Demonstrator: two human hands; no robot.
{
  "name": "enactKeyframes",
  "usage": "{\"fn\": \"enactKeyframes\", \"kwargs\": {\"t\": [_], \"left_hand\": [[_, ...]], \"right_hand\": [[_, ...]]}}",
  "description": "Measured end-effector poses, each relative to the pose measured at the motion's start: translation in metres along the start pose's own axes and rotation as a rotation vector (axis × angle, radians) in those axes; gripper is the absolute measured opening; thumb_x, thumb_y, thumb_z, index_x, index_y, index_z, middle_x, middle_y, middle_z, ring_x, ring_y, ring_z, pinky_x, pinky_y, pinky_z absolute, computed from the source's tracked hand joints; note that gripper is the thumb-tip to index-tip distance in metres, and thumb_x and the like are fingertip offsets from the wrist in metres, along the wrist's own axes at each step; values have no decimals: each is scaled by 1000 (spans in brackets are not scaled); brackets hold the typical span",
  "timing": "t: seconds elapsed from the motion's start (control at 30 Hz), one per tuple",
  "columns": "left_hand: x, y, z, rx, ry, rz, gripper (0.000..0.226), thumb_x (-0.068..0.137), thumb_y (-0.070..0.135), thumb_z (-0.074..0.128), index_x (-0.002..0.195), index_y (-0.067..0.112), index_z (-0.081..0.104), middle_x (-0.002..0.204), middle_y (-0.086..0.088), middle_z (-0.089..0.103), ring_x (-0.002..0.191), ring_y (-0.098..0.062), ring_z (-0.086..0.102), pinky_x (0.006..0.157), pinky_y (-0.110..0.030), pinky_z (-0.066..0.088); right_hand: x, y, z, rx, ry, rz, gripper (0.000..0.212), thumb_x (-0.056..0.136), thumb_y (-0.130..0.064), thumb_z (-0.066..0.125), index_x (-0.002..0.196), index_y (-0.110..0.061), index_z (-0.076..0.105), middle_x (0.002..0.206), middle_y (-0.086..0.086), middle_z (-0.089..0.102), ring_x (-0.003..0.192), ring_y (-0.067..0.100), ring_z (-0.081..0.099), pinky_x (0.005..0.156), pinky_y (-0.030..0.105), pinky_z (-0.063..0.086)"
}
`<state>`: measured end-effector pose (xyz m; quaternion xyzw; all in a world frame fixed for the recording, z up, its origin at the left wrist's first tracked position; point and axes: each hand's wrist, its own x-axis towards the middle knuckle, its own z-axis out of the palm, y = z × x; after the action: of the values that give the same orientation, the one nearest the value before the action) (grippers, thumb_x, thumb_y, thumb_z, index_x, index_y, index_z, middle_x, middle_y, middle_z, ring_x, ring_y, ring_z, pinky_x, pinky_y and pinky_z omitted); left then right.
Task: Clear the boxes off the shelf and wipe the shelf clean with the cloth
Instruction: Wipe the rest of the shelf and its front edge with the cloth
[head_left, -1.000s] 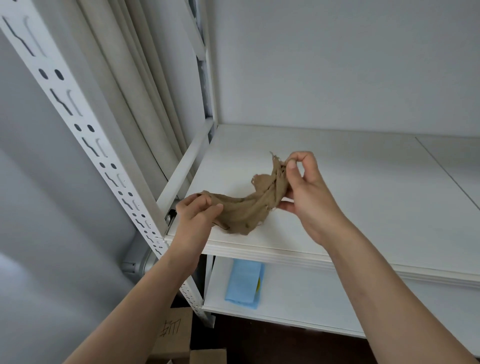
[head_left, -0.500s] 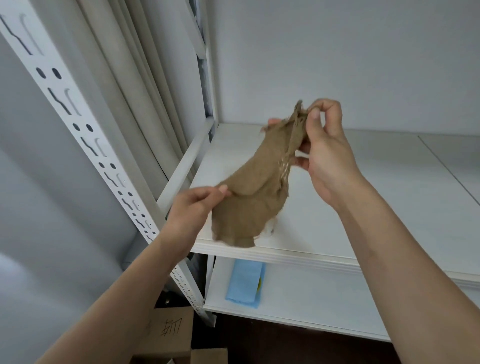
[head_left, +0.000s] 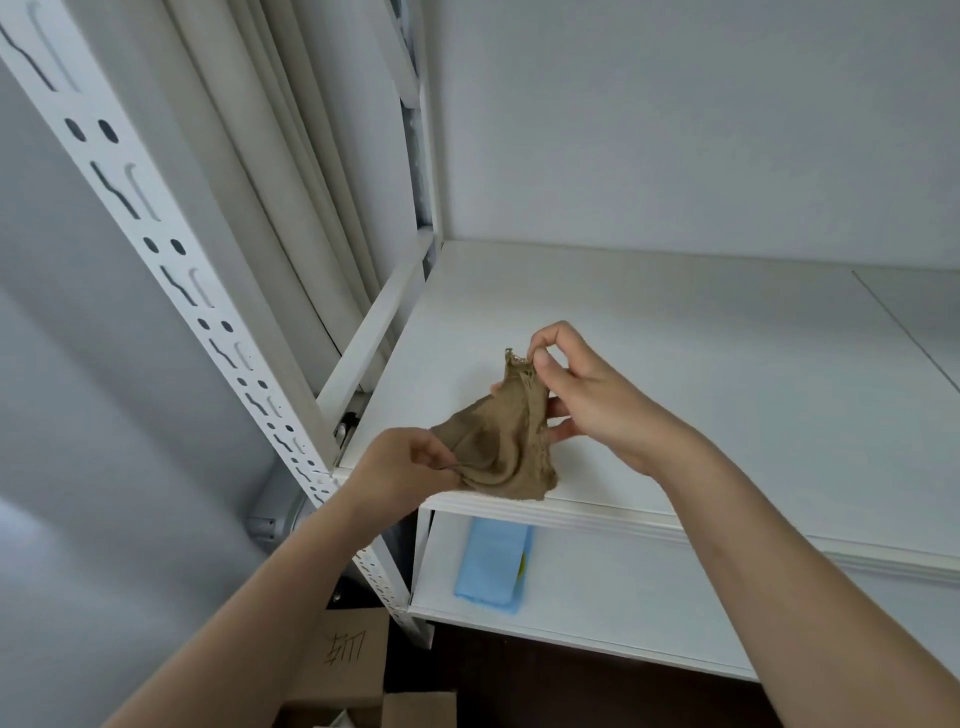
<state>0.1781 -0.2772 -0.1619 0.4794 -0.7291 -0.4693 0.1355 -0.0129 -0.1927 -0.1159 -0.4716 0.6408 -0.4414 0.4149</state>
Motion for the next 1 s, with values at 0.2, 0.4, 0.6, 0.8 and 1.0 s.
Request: {"fn": "enactKeyframes", "kwargs": {"t": [0.2,0.4,0.6,0.8,1.0], "left_hand": [[0,-4,-9,135,81,-94,18,75,15,70,73,13,52,74,1,51,63,-12,46,55,-22,34],[3,-2,-12,79,172,-89,15,84,19,62,97,16,56,100,-1,54,75,-9,54,47,-14,38],[15,7,-10,-2,322,1,21,87,10,54,106,16,59,106,-1,56,92,-15,54,75,-26,41],[23,0,-25,65,348,117,17,88,9,52,102,17,59,103,0,57,77,-7,54,63,-22,41],[20,-3,-45,308,424,261,32,83,-6,42,95,15,62,97,5,58,76,-11,53,60,-17,39]], "right_hand": [[19,3,4,-100,131,67,14,102,-33,43,113,-27,48,103,12,62,87,26,64,81,39,58],[23,32,45,-754,312,71,38,99,-34,44,132,-15,49,128,11,52,120,30,45,95,37,41],[29,56,122,-876,236,209,89,89,-68,8,153,-5,13,159,25,4,148,35,-3,120,46,0],[68,68,79,-1017,131,235,68,99,-48,15,155,-15,-5,161,13,-16,147,25,-19,118,49,-12],[111,53,76,-978,-4,212,78,97,-50,26,155,-9,-5,160,10,-19,147,22,-22,119,45,-11]]}}
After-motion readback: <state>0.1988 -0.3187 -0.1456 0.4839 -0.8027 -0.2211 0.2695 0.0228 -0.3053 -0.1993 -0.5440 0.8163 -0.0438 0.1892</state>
